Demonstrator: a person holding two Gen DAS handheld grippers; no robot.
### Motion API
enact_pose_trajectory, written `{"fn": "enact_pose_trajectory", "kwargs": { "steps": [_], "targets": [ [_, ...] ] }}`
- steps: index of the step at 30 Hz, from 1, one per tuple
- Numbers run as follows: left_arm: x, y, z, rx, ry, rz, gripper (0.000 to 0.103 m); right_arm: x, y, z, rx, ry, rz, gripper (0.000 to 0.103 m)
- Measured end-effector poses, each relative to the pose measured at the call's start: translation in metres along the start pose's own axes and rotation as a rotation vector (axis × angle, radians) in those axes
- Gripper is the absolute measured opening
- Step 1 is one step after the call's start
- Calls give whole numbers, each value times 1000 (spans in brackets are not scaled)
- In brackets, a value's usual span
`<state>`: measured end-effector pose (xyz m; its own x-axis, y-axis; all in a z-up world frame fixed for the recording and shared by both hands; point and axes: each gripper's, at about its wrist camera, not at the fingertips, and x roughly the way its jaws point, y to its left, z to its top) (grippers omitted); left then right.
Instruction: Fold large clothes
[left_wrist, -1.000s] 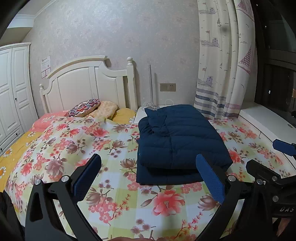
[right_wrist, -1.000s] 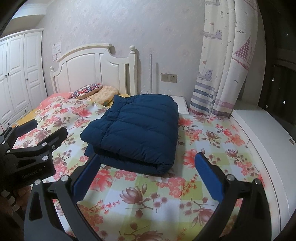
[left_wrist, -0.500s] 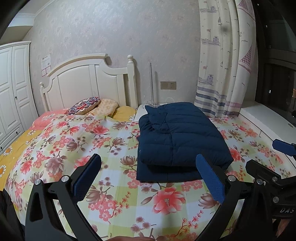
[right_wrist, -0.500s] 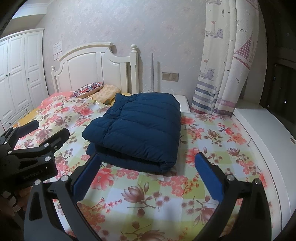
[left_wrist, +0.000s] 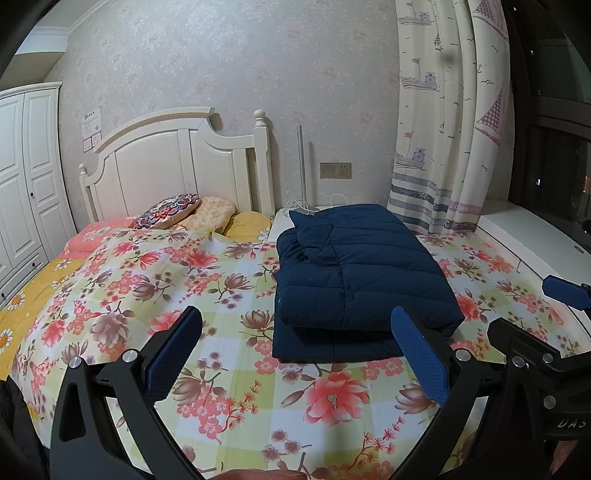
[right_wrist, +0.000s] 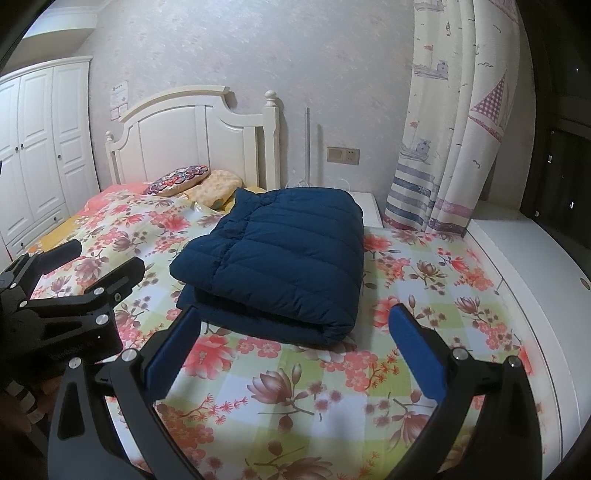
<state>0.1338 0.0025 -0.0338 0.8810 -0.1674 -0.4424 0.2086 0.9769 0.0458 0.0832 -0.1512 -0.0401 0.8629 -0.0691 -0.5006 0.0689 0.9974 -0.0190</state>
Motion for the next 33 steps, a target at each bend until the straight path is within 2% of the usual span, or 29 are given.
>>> {"fn": "enact_pose_trajectory", "kwargs": {
  "steps": [33],
  "targets": [
    [-3,-1,-1,7,-1,-7,98,-2,3,3,-1,1,6,101]
  ]
}}
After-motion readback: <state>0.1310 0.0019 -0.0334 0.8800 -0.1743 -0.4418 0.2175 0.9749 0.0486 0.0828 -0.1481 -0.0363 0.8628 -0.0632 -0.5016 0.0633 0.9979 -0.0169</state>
